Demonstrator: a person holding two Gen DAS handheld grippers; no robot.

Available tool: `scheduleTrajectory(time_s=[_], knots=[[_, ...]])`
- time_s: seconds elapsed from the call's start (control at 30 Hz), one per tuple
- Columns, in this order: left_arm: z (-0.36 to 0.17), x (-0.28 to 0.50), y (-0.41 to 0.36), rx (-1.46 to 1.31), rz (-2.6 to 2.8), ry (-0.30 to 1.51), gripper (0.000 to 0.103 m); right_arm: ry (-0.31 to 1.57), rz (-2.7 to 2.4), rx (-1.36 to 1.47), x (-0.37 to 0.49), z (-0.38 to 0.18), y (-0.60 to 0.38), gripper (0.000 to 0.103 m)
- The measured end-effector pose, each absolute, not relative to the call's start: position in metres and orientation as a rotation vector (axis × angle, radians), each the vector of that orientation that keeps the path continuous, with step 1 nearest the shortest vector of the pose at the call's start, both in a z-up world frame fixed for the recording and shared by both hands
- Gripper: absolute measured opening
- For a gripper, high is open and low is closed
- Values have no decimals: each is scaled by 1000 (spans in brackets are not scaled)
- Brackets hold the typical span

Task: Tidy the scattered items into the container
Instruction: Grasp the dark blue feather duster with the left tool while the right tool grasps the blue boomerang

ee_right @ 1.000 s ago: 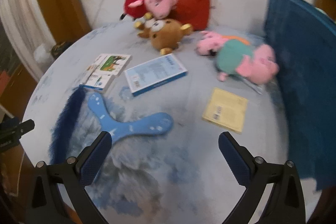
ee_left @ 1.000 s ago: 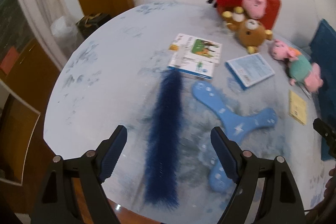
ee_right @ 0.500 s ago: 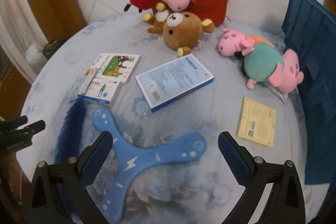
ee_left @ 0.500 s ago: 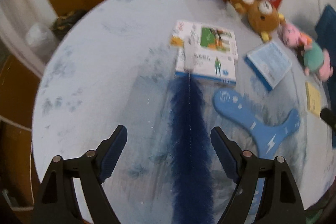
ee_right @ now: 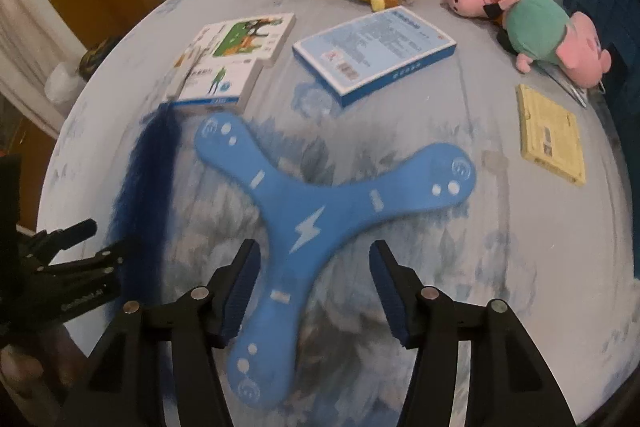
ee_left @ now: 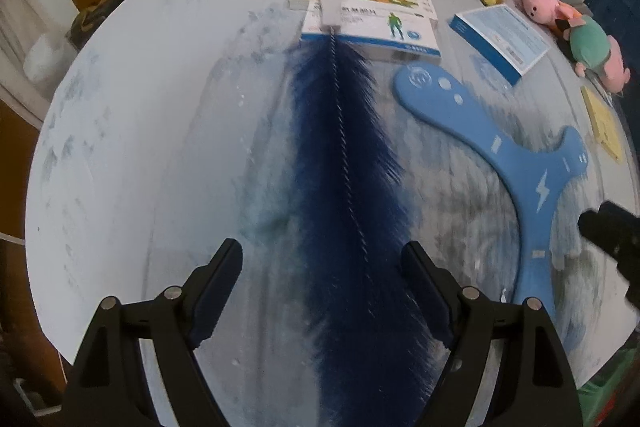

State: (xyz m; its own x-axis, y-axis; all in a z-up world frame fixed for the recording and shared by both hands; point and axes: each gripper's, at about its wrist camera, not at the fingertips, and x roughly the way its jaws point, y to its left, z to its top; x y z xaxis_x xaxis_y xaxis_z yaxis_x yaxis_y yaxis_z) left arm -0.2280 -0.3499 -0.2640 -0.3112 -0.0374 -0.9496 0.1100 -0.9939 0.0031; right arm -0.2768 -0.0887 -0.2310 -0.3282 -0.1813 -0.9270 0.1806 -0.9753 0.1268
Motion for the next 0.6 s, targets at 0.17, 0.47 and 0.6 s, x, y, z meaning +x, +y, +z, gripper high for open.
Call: scheduleTrajectory(time_s=[0.17, 0.47, 0.6], knots=[[-272, -219, -340, 1792, -2456, -12, 82, 4, -2363, 1730, -248, -248, -96, 75], [-284, -215, -354, 1822, -2520, 47, 82, 31, -2451, 1751, -233, -273, -119, 65], [-283, -213, -357, 1825, -2551, 37, 79, 110, -2510, 1719, -230, -277, -127, 44]])
